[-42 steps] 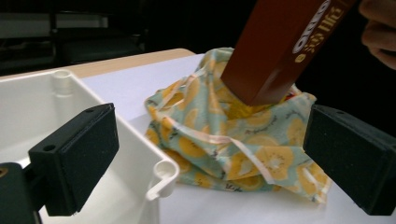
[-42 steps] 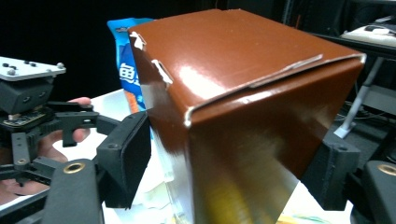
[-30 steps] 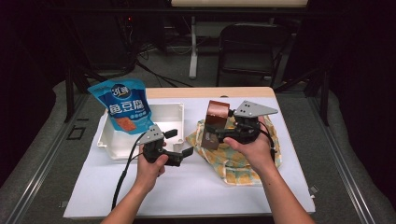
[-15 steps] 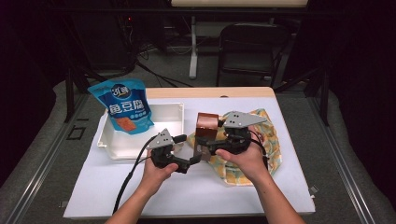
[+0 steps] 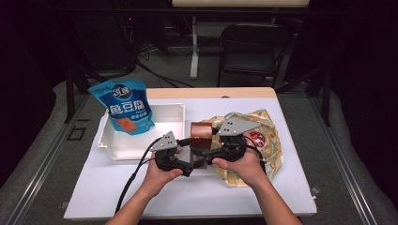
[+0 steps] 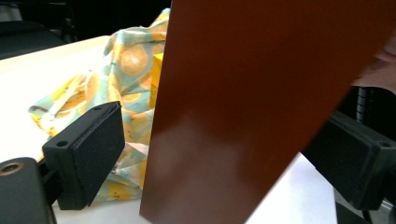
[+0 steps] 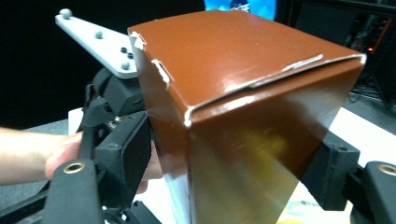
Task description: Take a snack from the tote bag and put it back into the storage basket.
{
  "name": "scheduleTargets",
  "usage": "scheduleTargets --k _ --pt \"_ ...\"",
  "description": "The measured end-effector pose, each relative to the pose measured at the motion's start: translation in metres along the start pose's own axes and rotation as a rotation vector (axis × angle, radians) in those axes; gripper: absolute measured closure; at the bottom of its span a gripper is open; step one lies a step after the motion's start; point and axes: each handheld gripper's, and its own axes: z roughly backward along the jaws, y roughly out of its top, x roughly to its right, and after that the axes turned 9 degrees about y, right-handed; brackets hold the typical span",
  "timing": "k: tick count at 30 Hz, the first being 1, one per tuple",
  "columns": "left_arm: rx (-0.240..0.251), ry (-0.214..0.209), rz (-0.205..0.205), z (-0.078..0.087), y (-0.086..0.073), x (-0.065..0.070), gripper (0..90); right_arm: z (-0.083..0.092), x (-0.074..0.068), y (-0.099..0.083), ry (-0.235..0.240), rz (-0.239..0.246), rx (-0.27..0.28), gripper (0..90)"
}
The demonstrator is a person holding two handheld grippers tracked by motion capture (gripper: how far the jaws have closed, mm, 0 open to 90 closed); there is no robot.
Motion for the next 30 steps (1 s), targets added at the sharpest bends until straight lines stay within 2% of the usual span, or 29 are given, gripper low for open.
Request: scheduleTargets --k 2,3,5,6,9,12,13,14,15,17,19,22,26,27,28,30 --pt "0.003 -0.009 -0.005 -0.001 0.000 0.000 8.6 -0.001 -0.001 0.000 0.011 0.005 0.000 25.1" --pt "-0.001 -0.021 -0.006 -0.001 -0.001 0.001 9.1 -0.001 -0.003 0.000 0.036 0.017 -0.003 25.1" --pt "-0.006 -0.032 -0.014 -0.001 -0.001 0.002 10.9 -0.001 -0.003 0.000 0.044 0.021 -0.004 25.2" --pt "-0.002 -0.051 -0.015 -0.001 -0.002 0.002 10.9 -0.002 -0.004 0.000 0.054 0.026 -0.004 25.1" --pt "0.013 -0.081 -0.029 0.001 -0.003 0.004 24.5 -0.002 -0.004 -0.001 0.082 0.033 -0.006 25.1" --pt "0.018 -0.091 -0.046 0.001 -0.004 0.004 28.1 -0.001 -0.002 -0.002 0.098 0.032 -0.005 24.7" --pt "0.024 -0.109 -0.060 0.002 -0.004 0.006 33.5 -0.001 0.001 -0.004 0.122 0.007 0.009 23.1" --pt "0.024 -0.109 -0.060 0.002 -0.004 0.006 36.7 -0.001 0.001 -0.004 0.122 0.007 0.009 23.1" --pt "0.022 -0.111 -0.073 0.003 -0.004 0.007 42.5 -0.001 0.006 -0.007 0.126 -0.027 0.015 18.2" --pt "0.024 -0.094 -0.069 0.003 -0.005 0.008 43.1 -0.001 0.007 -0.008 0.117 -0.031 0.021 17.6" --pt "0.025 -0.099 -0.059 0.004 -0.006 0.006 43.6 0.001 0.009 -0.012 0.113 -0.048 0.039 15.1" --pt "0.022 -0.077 -0.051 0.010 -0.005 0.003 43.7 0.007 0.012 -0.018 0.071 -0.069 0.057 13.9" --pt "0.012 -0.082 -0.043 0.015 -0.005 -0.002 43.7 0.016 0.013 -0.024 0.045 -0.078 0.070 13.9" --pt "0.013 -0.089 -0.045 0.015 -0.006 -0.002 43.7 0.019 0.014 -0.024 0.039 -0.077 0.067 13.9" --pt "0.009 -0.074 -0.051 0.016 -0.006 -0.002 43.7 0.021 0.014 -0.026 0.033 -0.076 0.070 13.9" --pt "0.000 -0.070 -0.058 0.016 -0.006 -0.002 43.8 0.025 0.013 -0.029 0.022 -0.079 0.072 14.2"
